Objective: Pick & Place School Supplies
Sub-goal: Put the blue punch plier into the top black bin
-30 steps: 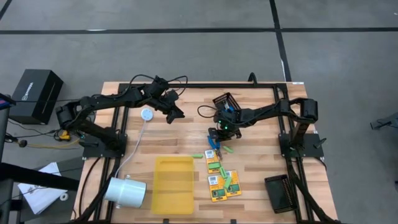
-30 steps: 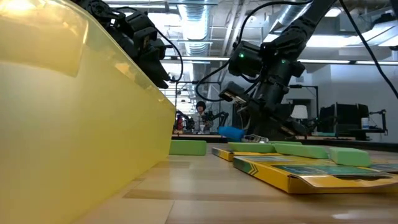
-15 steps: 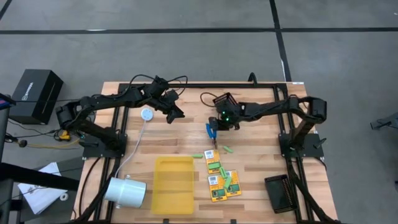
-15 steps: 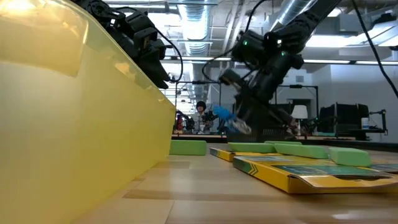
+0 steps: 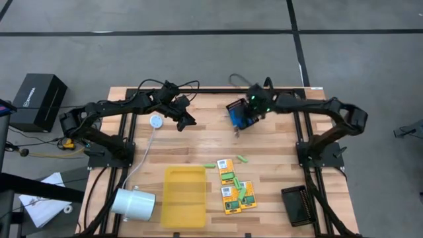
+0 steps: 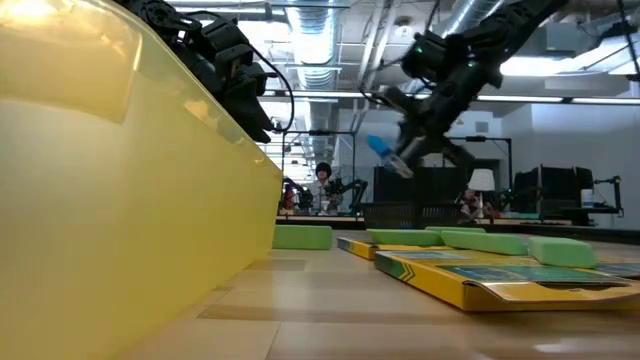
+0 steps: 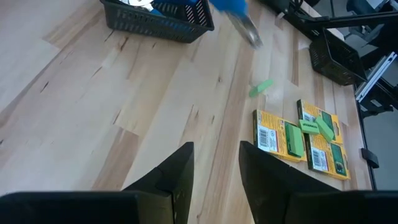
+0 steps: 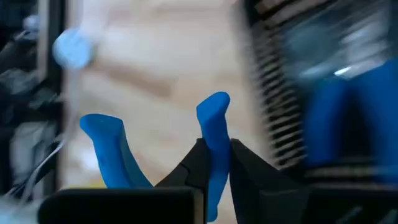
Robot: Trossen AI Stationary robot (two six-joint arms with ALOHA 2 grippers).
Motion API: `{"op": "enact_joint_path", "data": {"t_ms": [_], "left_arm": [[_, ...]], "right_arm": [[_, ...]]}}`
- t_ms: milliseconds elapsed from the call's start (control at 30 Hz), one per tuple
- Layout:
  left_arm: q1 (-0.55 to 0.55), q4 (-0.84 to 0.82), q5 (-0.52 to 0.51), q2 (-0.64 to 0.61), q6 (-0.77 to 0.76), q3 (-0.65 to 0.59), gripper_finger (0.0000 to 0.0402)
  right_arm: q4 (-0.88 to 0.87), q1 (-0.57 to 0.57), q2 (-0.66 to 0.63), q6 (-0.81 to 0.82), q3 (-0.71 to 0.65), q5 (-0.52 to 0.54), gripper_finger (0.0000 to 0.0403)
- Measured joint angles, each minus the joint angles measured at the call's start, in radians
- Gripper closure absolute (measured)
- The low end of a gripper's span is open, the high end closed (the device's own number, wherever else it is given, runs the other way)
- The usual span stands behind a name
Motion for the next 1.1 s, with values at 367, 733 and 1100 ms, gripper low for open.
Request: {"op": "enact_joint_path", "data": {"t_ms": [367, 733, 1100], "left_arm": [[0.000, 0.009, -0.008, 0.000, 0.000, 0.000, 0.0280], [0.000, 0.016, -0.008, 0.000, -0.008, 0.000, 0.0280], [0.000, 0.015, -0.008, 0.000, -0.008, 0.000, 0.0280]], "right_arm": [[-0.188, -0.195, -0.061, -0.214, 0.001, -0.048, 0.0376], [-0.183, -0.221, 0.123, -0.318, 0.132, -0.059, 0.0376], [-0.288, -0.267, 0.283, -0.443, 0.333, -0.078, 0.0376]]}}
